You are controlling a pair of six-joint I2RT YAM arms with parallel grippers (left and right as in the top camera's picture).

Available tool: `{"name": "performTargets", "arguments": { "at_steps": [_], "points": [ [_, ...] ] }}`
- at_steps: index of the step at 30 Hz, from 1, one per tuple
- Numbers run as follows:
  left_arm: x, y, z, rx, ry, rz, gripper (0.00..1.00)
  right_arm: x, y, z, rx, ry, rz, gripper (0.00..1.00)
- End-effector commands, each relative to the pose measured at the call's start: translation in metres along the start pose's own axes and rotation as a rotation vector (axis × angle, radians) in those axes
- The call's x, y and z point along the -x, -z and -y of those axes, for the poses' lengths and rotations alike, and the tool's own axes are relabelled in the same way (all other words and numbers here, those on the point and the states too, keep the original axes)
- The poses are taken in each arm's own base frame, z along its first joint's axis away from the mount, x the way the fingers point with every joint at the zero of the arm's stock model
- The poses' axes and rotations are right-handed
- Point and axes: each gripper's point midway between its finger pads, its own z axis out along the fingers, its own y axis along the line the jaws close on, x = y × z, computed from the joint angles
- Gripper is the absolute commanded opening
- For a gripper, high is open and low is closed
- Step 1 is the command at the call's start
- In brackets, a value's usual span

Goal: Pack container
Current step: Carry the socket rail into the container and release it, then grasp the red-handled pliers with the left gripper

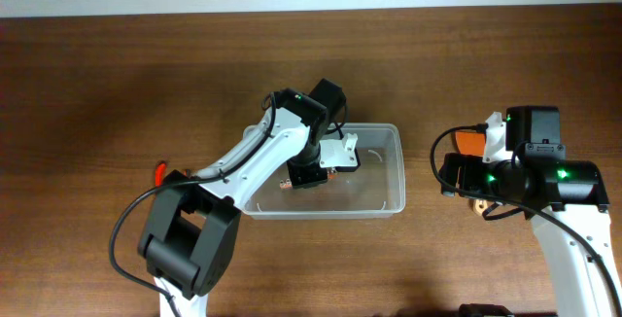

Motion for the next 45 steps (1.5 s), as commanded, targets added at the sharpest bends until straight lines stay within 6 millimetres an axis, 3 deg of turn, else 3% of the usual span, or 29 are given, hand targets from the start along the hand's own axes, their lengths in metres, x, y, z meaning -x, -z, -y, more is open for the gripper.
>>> {"name": "performTargets", "arguments": {
  "at_steps": [1, 4, 6, 13, 16, 18, 21, 22, 23, 24, 26, 28, 31, 35, 40, 45],
  "points": [
    [0.004, -0.006, 0.004, -0.031, -0.026, 0.006, 0.11, 0.008, 0.006, 0.002, -0.012, 0.006, 0.028, 0.99],
    [0.003, -0.009, 0.004, -0.037, -0.021, 0.0, 0.19, 0.008, 0.006, 0.002, -0.012, 0.006, 0.028, 0.98],
    [0.003, -0.009, 0.004, -0.037, -0.021, 0.0, 0.32, 0.008, 0.006, 0.002, -0.012, 0.006, 0.028, 0.99],
    [0.003, 0.001, -0.004, 0.013, -0.001, -0.009, 0.46, 0.008, 0.006, 0.002, -0.012, 0.006, 0.028, 0.99],
    [0.003, 0.027, -0.019, 0.113, 0.058, -0.012, 0.47, 0.008, 0.006, 0.002, -0.012, 0.006, 0.028, 0.99],
    [0.001, 0.056, -0.032, 0.202, 0.108, -0.002, 0.47, 0.008, 0.006, 0.002, -0.012, 0.006, 0.028, 0.99],
    [-0.014, 0.117, -0.053, 0.369, 0.256, 0.021, 0.53, 0.008, 0.006, 0.002, -0.012, 0.006, 0.028, 0.99],
    [-0.023, 0.14, -0.057, 0.417, 0.319, 0.036, 0.58, 0.008, 0.006, 0.002, -0.012, 0.006, 0.028, 0.99],
    [-0.033, 0.158, -0.06, 0.45, 0.375, 0.054, 0.75, 0.008, 0.006, 0.002, -0.012, 0.006, 0.028, 0.99],
    [-0.046, 0.178, -0.062, 0.478, 0.446, 0.082, 0.99, 0.008, 0.006, 0.002, -0.012, 0.006, 0.028, 0.99],
    [-0.076, 0.207, -0.061, 0.508, 0.59, 0.124, 0.99, 0.008, 0.006, 0.002, -0.012, 0.006, 0.028, 0.99],
    [-0.118, 0.226, -0.054, 0.519, 0.757, 0.134, 0.99, 0.008, 0.006, 0.002, -0.012, 0.006, 0.028, 0.99],
    [-0.177, 0.245, -0.039, 0.525, 0.991, 0.133, 0.99, 0.008, 0.006, 0.002, -0.012, 0.006, 0.029, 0.99],
    [-0.226, 0.266, -0.018, 0.557, 1.168, 0.204, 0.99, 0.01, 0.006, 0.002, -0.012, 0.007, 0.035, 0.98],
    [-0.263, 0.264, 0.005, 0.603, 1.299, 0.289, 0.99, 0.01, 0.006, 0.002, -0.012, 0.007, 0.035, 0.99],
    [-0.297, 0.209, 0.003, 0.597, 1.431, 0.268, 0.99, 0.01, 0.006, 0.002, -0.011, 0.007, 0.034, 0.99]
  ]
}}
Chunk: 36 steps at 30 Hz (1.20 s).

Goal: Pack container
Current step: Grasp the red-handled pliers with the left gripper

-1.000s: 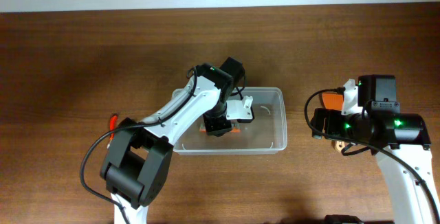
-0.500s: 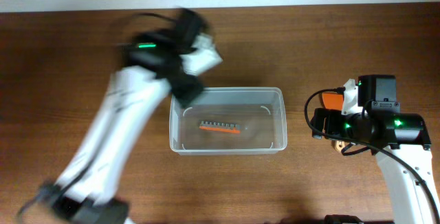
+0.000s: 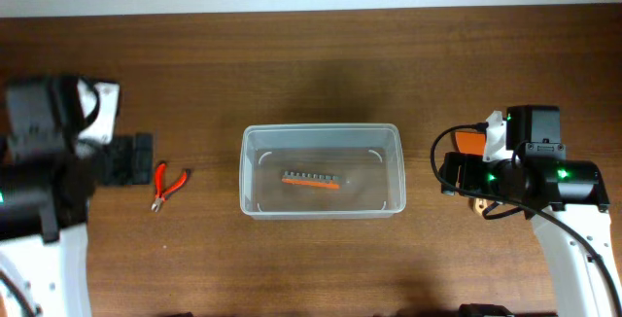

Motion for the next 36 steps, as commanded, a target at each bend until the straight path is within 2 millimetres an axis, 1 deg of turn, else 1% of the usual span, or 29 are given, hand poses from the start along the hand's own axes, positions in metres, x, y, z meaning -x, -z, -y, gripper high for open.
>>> {"name": "performTargets", "arguments": {
  "at_steps": [1, 3, 6, 8, 11, 15, 18, 25, 30, 36],
  "points": [
    [-0.032, -0.048, 0.001, -0.028, 0.081, -0.11, 0.99, 0.006, 0.005, 0.002, -0.013, 0.005, 0.022, 0.99],
    [-0.044, -0.078, 0.002, -0.054, 0.087, -0.159, 0.99, 0.006, 0.005, 0.002, -0.012, 0.005, 0.02, 0.99],
    [-0.055, -0.123, 0.01, -0.13, -0.001, -0.219, 0.99, 0.006, 0.005, 0.002, -0.012, 0.004, 0.019, 0.99],
    [-0.061, -0.146, 0.016, -0.174, -0.075, -0.27, 0.99, 0.006, 0.005, 0.002, -0.012, 0.005, 0.019, 0.99],
    [-0.073, -0.178, 0.022, -0.215, -0.121, -0.355, 0.99, 0.006, 0.005, 0.002, -0.012, 0.005, 0.02, 0.99],
    [-0.085, -0.209, 0.023, -0.217, -0.139, -0.427, 0.99, 0.006, 0.005, 0.002, -0.012, 0.005, 0.02, 0.99],
    [-0.085, -0.223, 0.02, -0.201, -0.167, -0.429, 0.99, 0.006, 0.005, 0.002, -0.012, 0.005, 0.019, 0.99],
    [-0.084, -0.236, 0.021, -0.218, -0.255, -0.415, 0.99, 0.006, 0.005, 0.002, -0.013, 0.004, 0.019, 0.99],
    [-0.084, -0.251, 0.021, -0.222, -0.279, -0.411, 0.99, 0.005, 0.005, 0.002, -0.013, 0.005, 0.018, 0.99],
    [-0.097, -0.279, 0.027, -0.241, -0.279, -0.45, 0.99, 0.003, 0.005, 0.002, -0.014, 0.004, 0.009, 0.99]
  ]
}}
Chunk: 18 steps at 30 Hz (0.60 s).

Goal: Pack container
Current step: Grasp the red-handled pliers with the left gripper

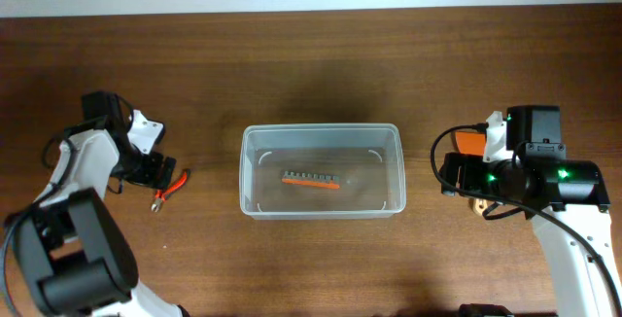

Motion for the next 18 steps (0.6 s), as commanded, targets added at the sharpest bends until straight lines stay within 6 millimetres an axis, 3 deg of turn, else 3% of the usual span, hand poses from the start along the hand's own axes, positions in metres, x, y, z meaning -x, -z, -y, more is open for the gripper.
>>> {"name": "performTargets", "arguments": {
  "at_steps": [1, 8, 12, 18],
  "points": [
    [-0.005, -0.022, 0.003, -0.027, -0.021, -0.042, 0.99, 0.005, 0.005, 0.002, -0.013, 0.004, 0.017, 0.99],
    [-0.016, -0.052, 0.012, -0.078, -0.014, -0.114, 1.0, 0.004, 0.005, 0.002, -0.013, 0.004, 0.012, 0.99],
    [-0.018, -0.055, 0.013, -0.083, -0.012, -0.125, 0.77, 0.004, 0.005, 0.002, -0.014, 0.004, 0.012, 0.99],
    [-0.021, -0.054, 0.015, -0.091, -0.013, -0.137, 0.56, 0.004, 0.005, 0.002, -0.014, 0.004, 0.013, 0.99]
  ]
}}
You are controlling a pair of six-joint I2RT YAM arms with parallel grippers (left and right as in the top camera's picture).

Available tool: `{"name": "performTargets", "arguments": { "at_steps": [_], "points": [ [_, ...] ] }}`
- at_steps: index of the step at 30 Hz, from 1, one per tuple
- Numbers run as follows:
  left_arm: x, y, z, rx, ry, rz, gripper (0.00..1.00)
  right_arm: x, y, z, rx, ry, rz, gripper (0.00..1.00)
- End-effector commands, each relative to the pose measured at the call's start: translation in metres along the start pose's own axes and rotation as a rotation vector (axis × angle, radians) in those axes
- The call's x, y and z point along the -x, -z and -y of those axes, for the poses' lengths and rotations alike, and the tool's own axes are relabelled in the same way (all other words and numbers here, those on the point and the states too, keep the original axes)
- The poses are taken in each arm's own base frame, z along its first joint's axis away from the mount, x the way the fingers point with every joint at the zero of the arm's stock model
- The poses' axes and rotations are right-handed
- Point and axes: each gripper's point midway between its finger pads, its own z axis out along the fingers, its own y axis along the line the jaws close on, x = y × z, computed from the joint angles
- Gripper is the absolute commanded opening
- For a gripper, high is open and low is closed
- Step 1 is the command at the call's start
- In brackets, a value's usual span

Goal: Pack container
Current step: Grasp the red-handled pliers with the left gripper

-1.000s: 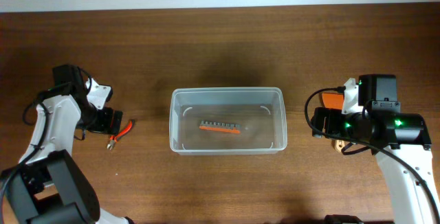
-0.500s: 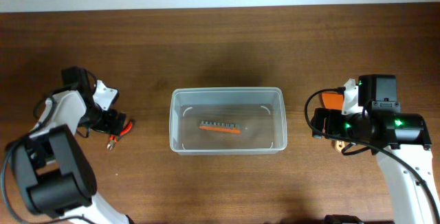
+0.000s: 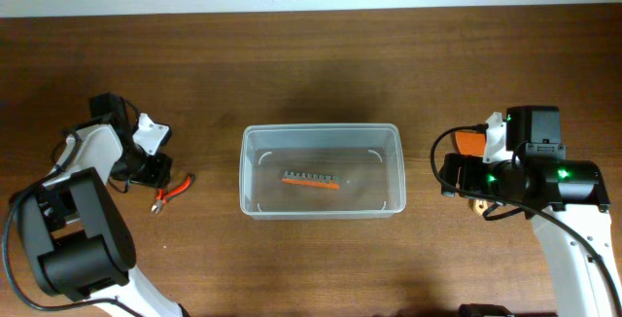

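Observation:
A clear plastic container (image 3: 251, 138) stands at the table's middle. In it lies an orange strip of small metal bits (image 3: 311, 180). Red-handled pliers (image 3: 175, 190) lie on the wood left of the container. My left gripper (image 3: 157, 172) sits low over the upper-left end of the pliers, covering part of one handle; its fingers are too dark to read from above. My right gripper (image 3: 455, 175) is to the right of the container, pointing toward it, and its jaws are hidden under the wrist.
An orange object (image 3: 469, 141) and a small tan object (image 3: 478, 203) peek out from under the right arm. The left arm's base and links fill the lower-left corner. The table's back edge meets a white wall.
My left gripper has shifted slightly up and right, closer onto the pliers. The pliers' free tip sits a little further right. The right arm and the container are unchanged.
My left gripper was inside the container at the orange bit strip. Then the strip lay alone in the container and the left arm was far left beside the pliers. After that the gripper was at the pliers, and now it covers one handle.

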Motion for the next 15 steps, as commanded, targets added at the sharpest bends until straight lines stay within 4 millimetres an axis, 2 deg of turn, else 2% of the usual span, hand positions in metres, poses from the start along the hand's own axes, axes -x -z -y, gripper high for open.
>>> {"name": "performTargets", "arguments": {
  "at_steps": [1, 5, 6, 7, 12, 15],
  "points": [
    [-0.0228, -0.0303, 0.0053, -0.022, -0.006, -0.106, 0.52, 0.0059, 0.0047, 0.0024, -0.014, 0.005, 0.021, 0.99],
    [-0.0228, -0.0303, 0.0053, -0.022, -0.006, -0.106, 0.29, 0.006, 0.0048, 0.003, -0.018, 0.005, 0.021, 0.99],
    [-0.0229, -0.0302, 0.0053, -0.022, -0.006, -0.106, 0.16, 0.006, 0.0048, 0.003, -0.018, 0.005, 0.021, 0.99],
    [-0.0229, -0.0302, 0.0054, -0.023, -0.006, -0.106, 0.11, 0.006, 0.0048, 0.0034, -0.02, 0.005, 0.021, 0.99],
    [-0.0229, -0.0302, 0.0054, -0.023, -0.006, -0.106, 0.08, 0.006, 0.0048, 0.0035, -0.02, 0.005, 0.021, 0.99],
    [-0.0227, -0.0301, 0.0054, -0.022, -0.001, -0.106, 0.02, 0.006, 0.0048, 0.0035, -0.02, 0.005, 0.021, 0.99]
  ]
}}
